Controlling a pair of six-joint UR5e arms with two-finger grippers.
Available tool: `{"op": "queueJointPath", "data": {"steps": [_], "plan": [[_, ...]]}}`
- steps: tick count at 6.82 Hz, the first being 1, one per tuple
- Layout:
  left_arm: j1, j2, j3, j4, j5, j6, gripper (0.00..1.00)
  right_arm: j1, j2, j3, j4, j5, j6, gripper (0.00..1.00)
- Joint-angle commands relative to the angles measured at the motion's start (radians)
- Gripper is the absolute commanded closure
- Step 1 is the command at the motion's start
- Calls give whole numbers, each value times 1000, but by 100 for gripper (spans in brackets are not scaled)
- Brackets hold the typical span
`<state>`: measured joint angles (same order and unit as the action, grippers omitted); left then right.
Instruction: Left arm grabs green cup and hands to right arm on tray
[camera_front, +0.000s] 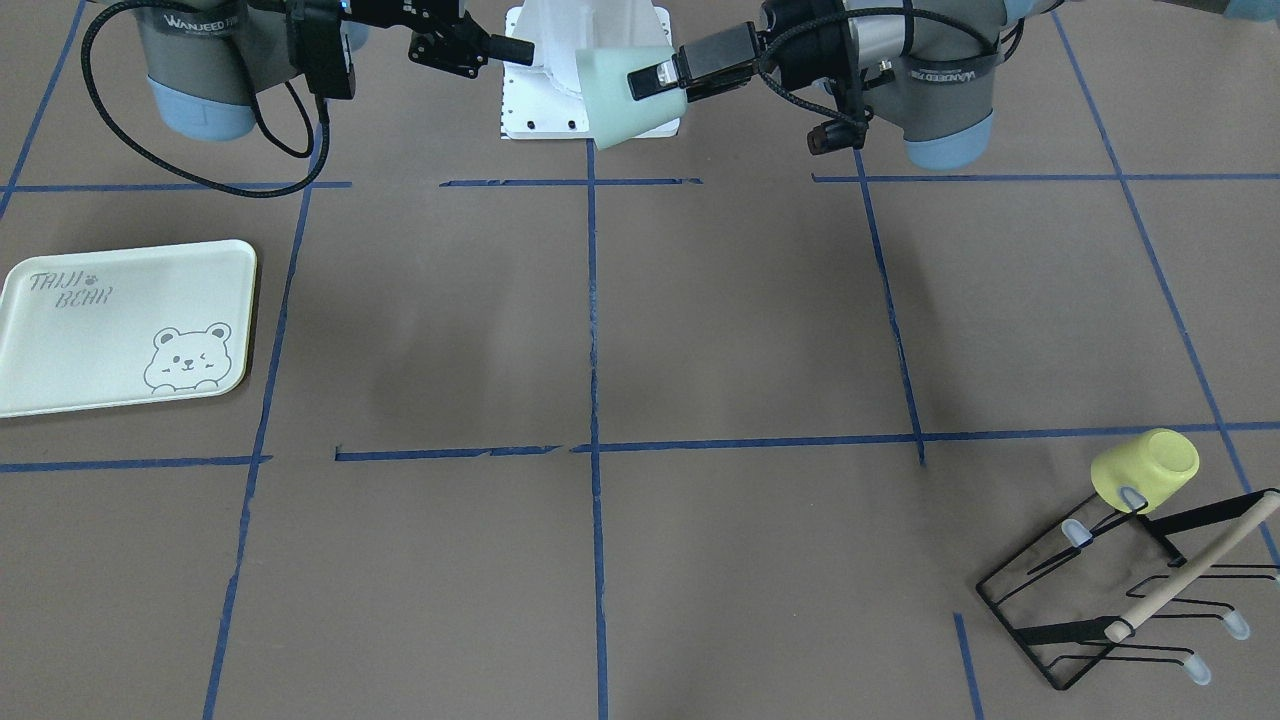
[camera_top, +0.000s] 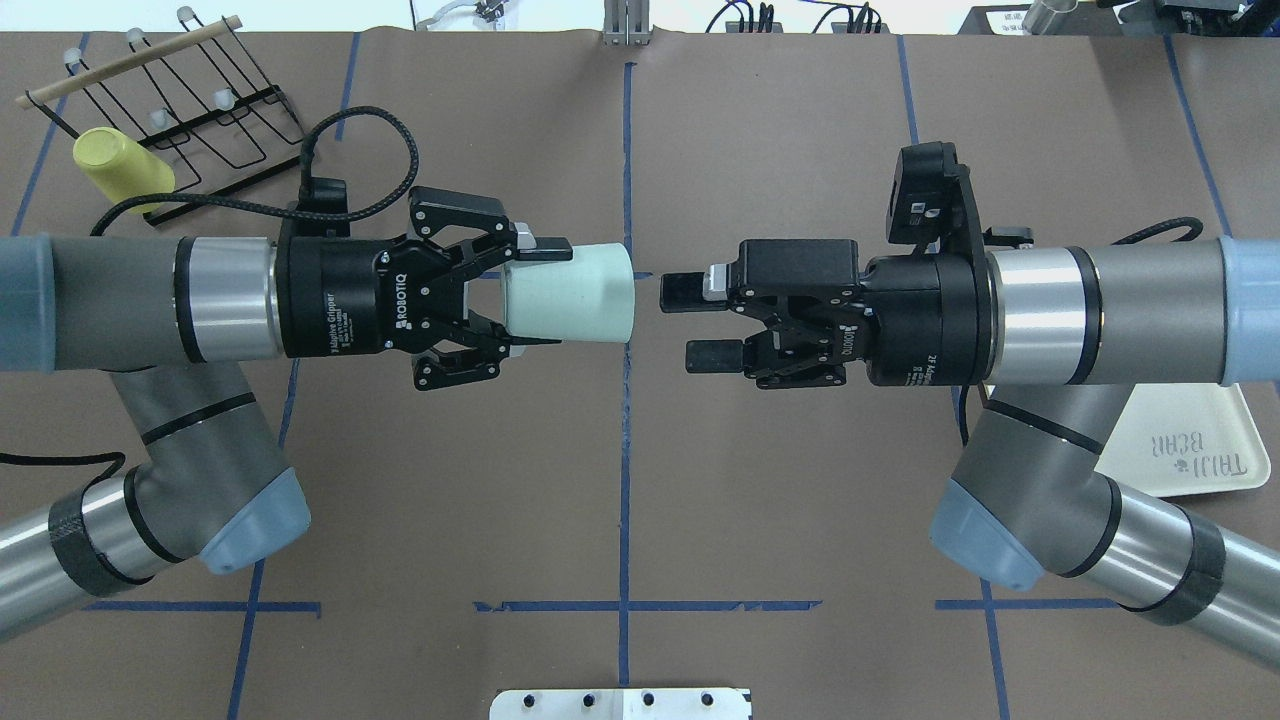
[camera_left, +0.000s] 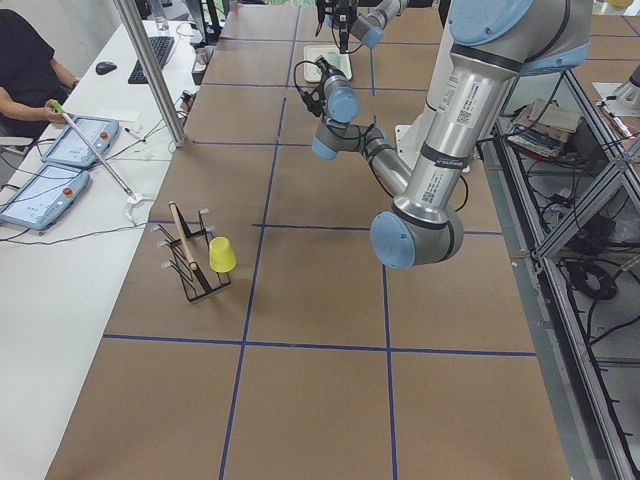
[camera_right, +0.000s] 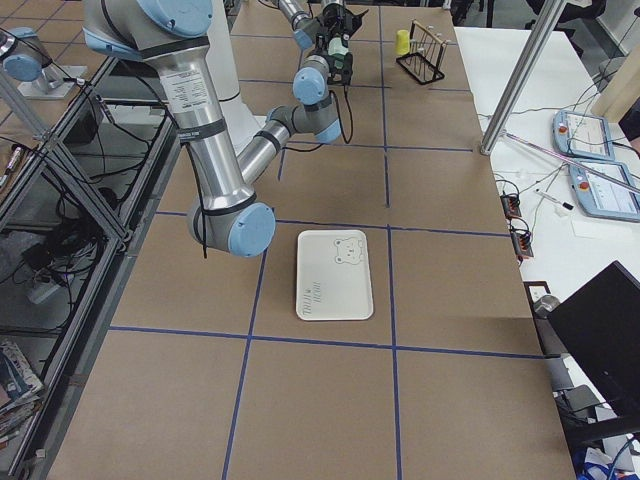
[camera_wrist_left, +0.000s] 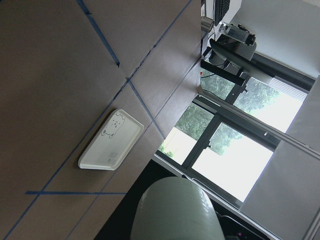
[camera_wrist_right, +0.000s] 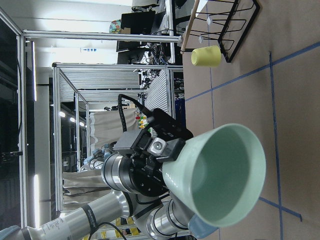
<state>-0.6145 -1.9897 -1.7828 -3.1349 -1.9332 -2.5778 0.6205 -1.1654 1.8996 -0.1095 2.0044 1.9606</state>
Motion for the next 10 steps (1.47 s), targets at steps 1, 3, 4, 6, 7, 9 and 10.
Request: {"op": "queueJointPath", "data": {"steps": [1, 3, 4, 6, 7, 9, 10], "plan": [[28, -3, 2, -89, 3, -61, 95, -1, 13, -1, 1, -16, 7, 2], [44, -8, 3, -120, 5, -71, 95, -7, 29, 6, 2, -21, 23, 6], [58, -9, 3, -137, 8, -84, 95, -8, 35, 7, 4, -21, 24, 7], [67, -11, 2, -146, 20, -84, 95, -24, 49, 10, 5, -19, 24, 8], [77, -12, 2, -166, 26, -84, 95, -28, 53, 10, 5, -19, 24, 10], [111, -14, 2, -180, 59, -84, 95, -39, 58, 10, 8, -18, 23, 15], [111, -14, 2, -180, 59, -84, 95, -42, 59, 9, 31, -19, 23, 24]]}}
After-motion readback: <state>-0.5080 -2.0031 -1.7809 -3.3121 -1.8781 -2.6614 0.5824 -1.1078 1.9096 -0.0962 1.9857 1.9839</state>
